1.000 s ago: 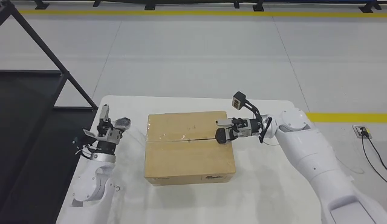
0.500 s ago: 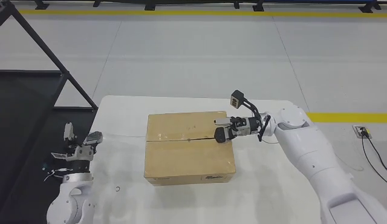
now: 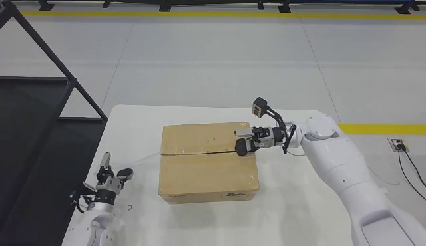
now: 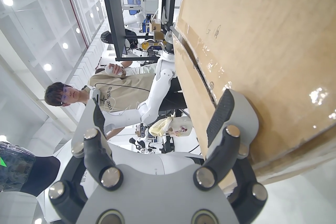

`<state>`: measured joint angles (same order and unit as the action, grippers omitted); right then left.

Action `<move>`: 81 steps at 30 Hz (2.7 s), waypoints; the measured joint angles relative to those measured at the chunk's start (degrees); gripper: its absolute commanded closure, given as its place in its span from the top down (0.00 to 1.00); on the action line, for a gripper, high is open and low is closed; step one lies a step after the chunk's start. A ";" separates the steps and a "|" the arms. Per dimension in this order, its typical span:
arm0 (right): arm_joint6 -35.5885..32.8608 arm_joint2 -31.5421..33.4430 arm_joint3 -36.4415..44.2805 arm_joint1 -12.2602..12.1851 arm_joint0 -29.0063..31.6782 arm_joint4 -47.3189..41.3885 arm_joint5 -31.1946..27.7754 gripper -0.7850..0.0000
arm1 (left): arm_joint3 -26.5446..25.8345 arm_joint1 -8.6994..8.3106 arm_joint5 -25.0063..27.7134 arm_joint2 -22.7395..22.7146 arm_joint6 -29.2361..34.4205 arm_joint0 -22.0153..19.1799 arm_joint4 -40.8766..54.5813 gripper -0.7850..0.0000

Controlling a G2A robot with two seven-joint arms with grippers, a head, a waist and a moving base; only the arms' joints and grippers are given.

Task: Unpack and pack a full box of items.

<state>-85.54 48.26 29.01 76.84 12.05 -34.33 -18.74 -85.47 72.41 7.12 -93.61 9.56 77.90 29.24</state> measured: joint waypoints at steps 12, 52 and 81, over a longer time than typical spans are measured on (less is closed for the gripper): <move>0.14 0.06 0.00 -0.19 0.50 -0.06 -0.14 1.00 | -0.53 0.52 -1.83 5.94 1.59 -3.54 -4.79 1.00; -0.04 1.62 1.44 -2.58 2.68 0.62 0.04 1.00 | -17.26 0.99 3.41 1.06 -1.06 -5.65 -0.47 1.00; 1.03 2.73 3.26 -3.89 4.41 1.78 -1.03 1.00 | -19.30 3.57 -4.47 23.54 -4.51 -16.80 -16.10 1.00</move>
<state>-84.51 50.99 32.28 72.94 16.46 -32.55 -19.77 -104.77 75.98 2.65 -70.07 5.05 61.11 13.15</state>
